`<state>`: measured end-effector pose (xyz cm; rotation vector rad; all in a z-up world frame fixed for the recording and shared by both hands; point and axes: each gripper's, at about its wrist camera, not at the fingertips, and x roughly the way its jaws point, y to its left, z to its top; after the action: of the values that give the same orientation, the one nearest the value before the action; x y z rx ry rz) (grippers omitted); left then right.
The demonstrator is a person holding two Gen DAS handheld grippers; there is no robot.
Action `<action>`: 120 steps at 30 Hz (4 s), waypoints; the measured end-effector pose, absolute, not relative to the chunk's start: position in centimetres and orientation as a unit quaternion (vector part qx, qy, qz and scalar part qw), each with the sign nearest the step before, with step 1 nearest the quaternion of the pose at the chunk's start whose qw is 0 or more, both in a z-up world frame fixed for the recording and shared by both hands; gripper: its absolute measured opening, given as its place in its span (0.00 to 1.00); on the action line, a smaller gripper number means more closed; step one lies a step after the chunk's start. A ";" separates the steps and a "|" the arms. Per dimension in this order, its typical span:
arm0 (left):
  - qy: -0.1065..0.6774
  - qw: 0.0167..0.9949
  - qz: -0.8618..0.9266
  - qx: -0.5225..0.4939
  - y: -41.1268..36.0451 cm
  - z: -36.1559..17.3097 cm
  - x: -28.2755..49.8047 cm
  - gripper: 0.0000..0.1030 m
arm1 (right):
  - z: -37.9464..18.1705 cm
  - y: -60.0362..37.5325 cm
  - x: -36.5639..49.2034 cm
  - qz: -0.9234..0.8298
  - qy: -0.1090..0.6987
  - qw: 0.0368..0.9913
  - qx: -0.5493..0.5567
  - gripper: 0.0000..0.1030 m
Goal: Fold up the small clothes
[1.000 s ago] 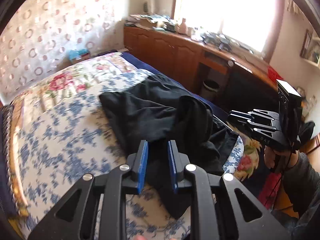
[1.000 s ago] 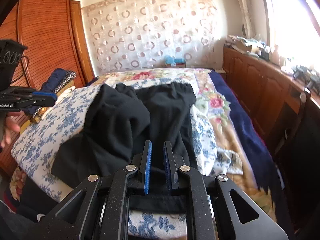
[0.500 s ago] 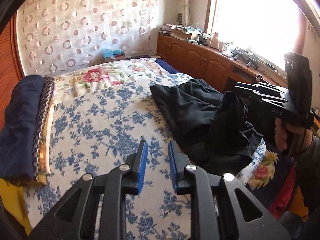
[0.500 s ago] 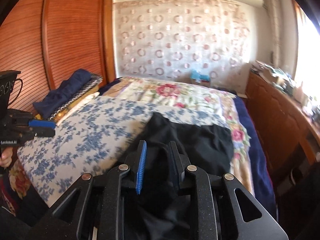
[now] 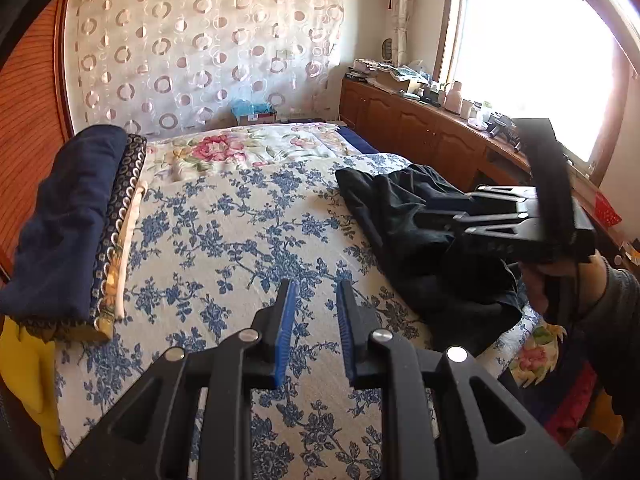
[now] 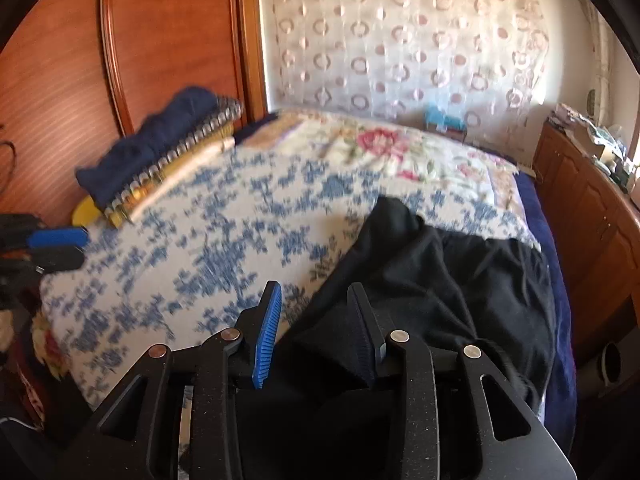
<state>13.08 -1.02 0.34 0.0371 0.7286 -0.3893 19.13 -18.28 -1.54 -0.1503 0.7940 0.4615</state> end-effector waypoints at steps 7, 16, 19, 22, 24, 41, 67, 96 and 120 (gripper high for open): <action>0.357 0.914 -0.192 0.011 -1.0 -0.5 13.0 0.18 | -5.0 -17.9 19.9 0.215 0.429 0.870 -0.111 0.33; 0.375 0.903 -0.208 0.013 -2.5 -2.3 13.1 0.18 | -7.5 -17.3 20.6 0.209 0.456 0.852 -0.147 0.35; 0.378 0.901 -0.211 0.013 -2.9 -2.7 13.0 0.18 | -7.6 -17.1 20.7 0.212 0.456 0.849 -0.160 0.35; 0.378 0.900 -0.215 0.011 -3.1 -2.8 12.9 0.18 | -7.6 -17.3 20.8 0.220 0.460 0.846 -0.158 0.27; 0.379 0.900 -0.217 0.012 -3.3 -2.9 12.9 0.18 | -7.6 -17.0 20.4 0.233 0.455 0.841 -0.176 0.07; 0.383 0.895 -0.228 0.012 -4.5 -3.6 13.0 0.18 | 3.2 -30.1 29.0 0.050 0.385 0.905 -0.175 0.02; 0.371 0.899 -0.231 -0.007 -6.1 -4.8 12.8 0.18 | 0.1 -34.6 23.5 0.006 0.368 0.924 -0.106 0.43; 0.385 0.892 -0.238 0.008 -8.3 -5.9 12.3 0.18 | -6.8 -28.4 12.7 0.112 0.413 0.903 -0.050 0.03; 0.405 0.864 -0.301 0.005 -11.8 -6.8 12.1 0.18 | -2.9 -37.5 2.5 -0.032 0.337 0.940 0.035 0.43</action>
<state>12.08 -11.83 -6.79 0.0111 0.8487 -0.6300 2.50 -37.52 -2.86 0.0716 0.6880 -0.0645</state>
